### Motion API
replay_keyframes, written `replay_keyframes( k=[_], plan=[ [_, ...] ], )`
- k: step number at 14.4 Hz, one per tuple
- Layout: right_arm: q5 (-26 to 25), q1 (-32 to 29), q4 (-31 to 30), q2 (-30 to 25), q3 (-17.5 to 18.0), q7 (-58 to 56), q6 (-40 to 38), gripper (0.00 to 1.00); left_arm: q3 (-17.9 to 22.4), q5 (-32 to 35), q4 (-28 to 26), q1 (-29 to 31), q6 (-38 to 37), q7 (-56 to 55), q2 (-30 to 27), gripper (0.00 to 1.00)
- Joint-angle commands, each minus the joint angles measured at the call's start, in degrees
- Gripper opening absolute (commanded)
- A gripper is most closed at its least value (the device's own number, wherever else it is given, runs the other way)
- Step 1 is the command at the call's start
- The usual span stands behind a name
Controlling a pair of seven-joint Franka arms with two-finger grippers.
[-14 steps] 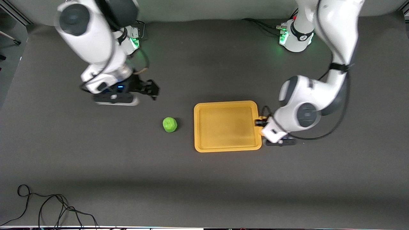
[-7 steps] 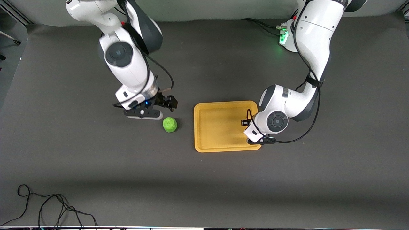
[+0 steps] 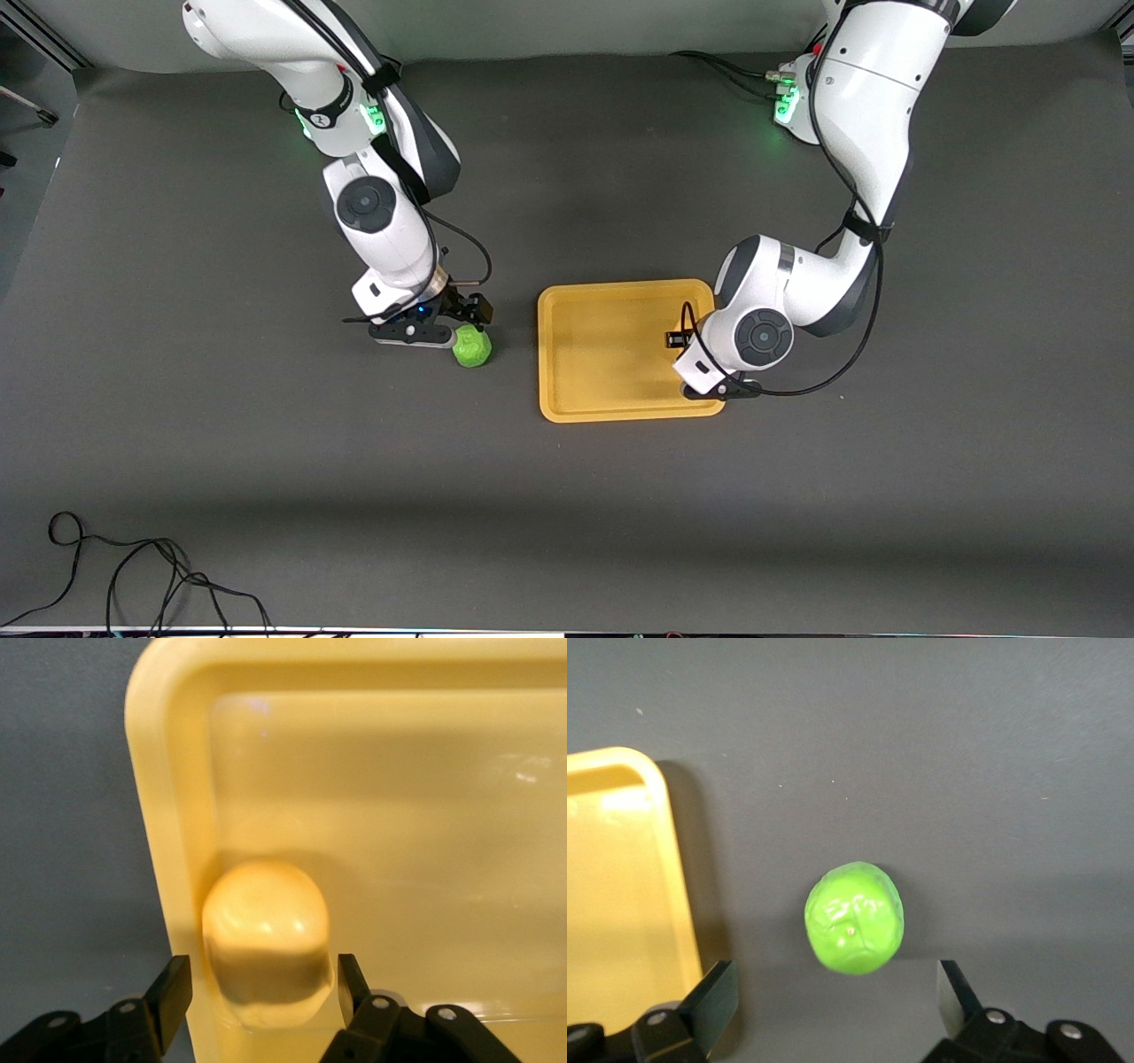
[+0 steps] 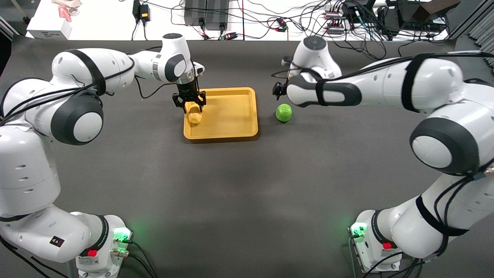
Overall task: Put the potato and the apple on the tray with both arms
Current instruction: 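Release the potato on the tray while the right gripper grasps the apple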
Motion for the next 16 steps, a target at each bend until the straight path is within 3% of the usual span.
replay_keyframes(
  k=[1, 5, 6, 7, 8, 10, 13, 16],
  plan=[
    [-1.2, 0.5, 0.6, 6.1, -0.3, 0.7, 7.3, 1.0, 1.6, -0.4, -0.2, 0.3, -0.4, -0.7, -4.4, 0.99],
    [-1.3, 0.7, 0.6, 10.5, -0.3, 0.2, 12.4, 1.0, 2.2, 5.1, 0.1, 8.9, -9.6, 4.5, -17.3, 0.99],
    [-1.4, 0.7, 0.7, 11.1, -0.3, 0.1, 12.7, 0.96, 2.3, 6.5, 0.1, 10.9, -12.1, 8.0, -20.6, 0.99],
    [-2.4, 0.7, 0.7, 11.1, -0.3, 0.1, 12.6, 0.68, 2.3, 6.6, 0.1, 14.0, -13.7, 12.3, -23.5, 0.99],
    [-3.0, 0.5, 0.8, 10.9, -0.3, 0.0, 12.3, 0.55, 2.3, 6.9, -0.4, 16.2, -15.7, 17.5, -26.5, 0.99],
    [-3.1, 0.4, 1.3, 9.5, -0.4, -0.3, 11.0, 0.54, 2.3, 7.8, -0.6, 21.3, -17.8, 26.3, -31.7, 0.99],
    [-3.2, -0.1, 7.2, 3.1, -0.8, -2.4, -3.1, 0.54, 2.6, 8.4, -1.9, 25.9, -19.2, 32.5, -36.9, 0.99],
    [-2.7, 0.0, 19.9, -0.2, -1.5, -2.9, -22.0, 0.54, 2.6, 10.7, -1.7, 26.2, -22.2, 32.1, -37.9, 1.0]
  ],
)
